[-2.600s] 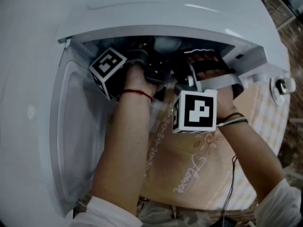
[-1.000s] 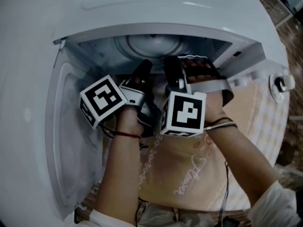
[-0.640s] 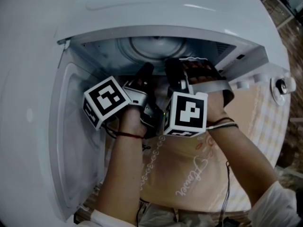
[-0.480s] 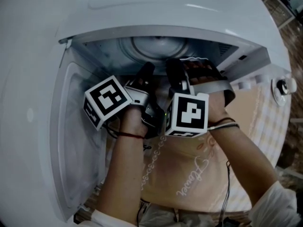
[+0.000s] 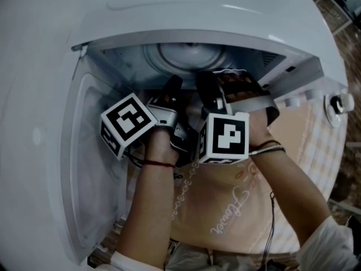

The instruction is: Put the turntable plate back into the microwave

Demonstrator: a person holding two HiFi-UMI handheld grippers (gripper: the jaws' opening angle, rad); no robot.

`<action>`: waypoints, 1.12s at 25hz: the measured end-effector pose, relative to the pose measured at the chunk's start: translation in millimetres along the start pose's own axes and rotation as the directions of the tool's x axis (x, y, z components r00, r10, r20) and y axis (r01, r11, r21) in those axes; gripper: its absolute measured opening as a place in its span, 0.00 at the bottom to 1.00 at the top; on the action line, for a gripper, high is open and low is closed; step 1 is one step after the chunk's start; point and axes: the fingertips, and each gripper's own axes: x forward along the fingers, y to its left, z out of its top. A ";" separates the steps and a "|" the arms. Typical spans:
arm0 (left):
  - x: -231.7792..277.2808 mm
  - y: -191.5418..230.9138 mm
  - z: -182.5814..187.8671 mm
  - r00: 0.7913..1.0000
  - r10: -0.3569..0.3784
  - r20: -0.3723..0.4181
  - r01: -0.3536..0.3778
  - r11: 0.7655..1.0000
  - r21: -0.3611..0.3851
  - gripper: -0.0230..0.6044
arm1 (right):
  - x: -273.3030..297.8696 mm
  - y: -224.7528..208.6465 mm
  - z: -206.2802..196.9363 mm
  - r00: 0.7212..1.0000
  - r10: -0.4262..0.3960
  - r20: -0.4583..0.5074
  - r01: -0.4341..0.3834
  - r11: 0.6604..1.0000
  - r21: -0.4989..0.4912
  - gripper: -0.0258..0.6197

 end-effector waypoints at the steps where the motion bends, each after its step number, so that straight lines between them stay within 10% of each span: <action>1: -0.8 0.0 -1.1 1.000 0.000 -0.001 0.000 1.000 -0.002 0.11 | -0.1 0.3 0.0 1.000 0.001 0.003 -0.001 1.000 0.002 0.13; 6: -5.5 -6.0 -3.7 1.000 -0.012 0.000 0.012 0.999 0.032 0.09 | 0.4 1.7 2.5 1.000 0.013 0.025 -0.013 1.000 -0.006 0.13; 10: -12.9 -32.2 -3.0 0.998 -0.065 0.008 0.061 0.963 0.262 0.08 | 1.1 2.8 4.7 0.998 0.033 0.044 -0.033 0.999 -0.020 0.13; 14: -29.8 -61.3 -5.9 0.994 -0.105 0.016 0.078 0.828 0.555 0.08 | -0.8 3.2 4.6 0.997 0.044 0.061 -0.044 0.999 -0.015 0.13; 20: -51.0 -100.1 -29.6 0.968 -0.250 -0.033 0.152 0.476 0.866 0.11 | -1.0 0.9 5.8 0.997 0.024 0.068 -0.023 1.000 -0.019 0.13; 28: -58.6 -92.1 -37.5 0.974 -0.224 -0.031 0.108 0.341 0.934 0.07 | -1.3 1.9 4.6 0.996 0.015 0.087 -0.015 1.000 -0.008 0.13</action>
